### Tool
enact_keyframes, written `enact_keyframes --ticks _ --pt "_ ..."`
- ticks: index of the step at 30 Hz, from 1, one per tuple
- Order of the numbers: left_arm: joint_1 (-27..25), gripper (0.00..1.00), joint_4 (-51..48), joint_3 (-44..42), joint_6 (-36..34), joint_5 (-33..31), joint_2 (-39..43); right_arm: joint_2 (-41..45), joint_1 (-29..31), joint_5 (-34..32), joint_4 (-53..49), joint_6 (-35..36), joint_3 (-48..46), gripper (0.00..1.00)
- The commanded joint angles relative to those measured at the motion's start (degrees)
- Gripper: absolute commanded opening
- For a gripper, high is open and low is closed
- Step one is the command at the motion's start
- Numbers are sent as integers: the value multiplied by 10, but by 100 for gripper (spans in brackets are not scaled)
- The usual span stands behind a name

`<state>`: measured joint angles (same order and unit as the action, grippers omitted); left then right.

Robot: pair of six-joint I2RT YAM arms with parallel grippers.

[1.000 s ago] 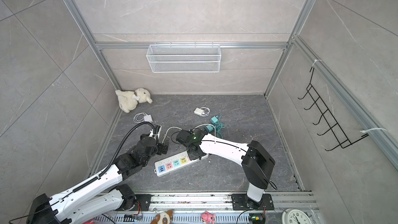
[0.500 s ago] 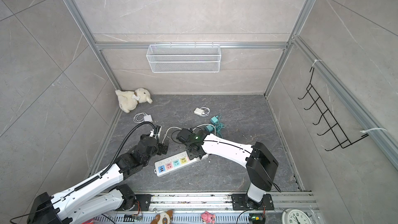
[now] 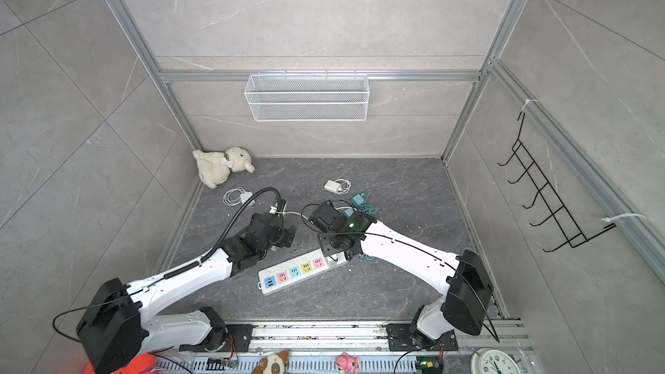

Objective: Insert the plug

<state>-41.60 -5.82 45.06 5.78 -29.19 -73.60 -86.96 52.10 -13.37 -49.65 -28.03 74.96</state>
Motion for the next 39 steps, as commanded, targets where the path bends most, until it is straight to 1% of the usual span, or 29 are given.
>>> enact_keyframes --ticks 1,2,3,5,10,15,17,19,24,28,30,32,36,39 --pt "20 100 34 49 -15 18 -42 2 -29 -6 -3 28 17 66" --pt "26 100 38 61 -15 19 -57 -1 -42 2 1 33 19 66" --pt "32 100 41 71 -15 37 -71 -2 -51 8 5 36 18 66" --pt "45 100 38 99 -7 46 -104 -3 -83 26 23 48 15 67" --pt "84 100 -4 183 53 66 -185 -17 -160 60 48 71 15 67" --pt "91 100 -46 294 62 89 -282 -66 -224 103 85 93 42 67" --pt "91 100 -81 350 67 93 -321 -99 -250 130 111 105 65 66" --pt "91 100 -97 381 76 91 -344 -136 -268 143 128 113 97 66" --pt "91 100 -64 391 76 94 -357 -239 -302 172 134 115 219 66" --pt "90 100 -89 437 83 94 -384 -324 -326 199 124 105 315 65" --pt "90 100 -93 437 99 95 -383 -365 -332 214 123 104 355 64" --pt "90 100 -89 418 116 90 -369 -396 -335 223 134 101 379 64" --pt "89 100 -69 335 147 76 -307 -451 -336 263 149 94 429 62" --pt "89 100 -67 270 158 67 -253 -485 -336 279 149 87 463 61"
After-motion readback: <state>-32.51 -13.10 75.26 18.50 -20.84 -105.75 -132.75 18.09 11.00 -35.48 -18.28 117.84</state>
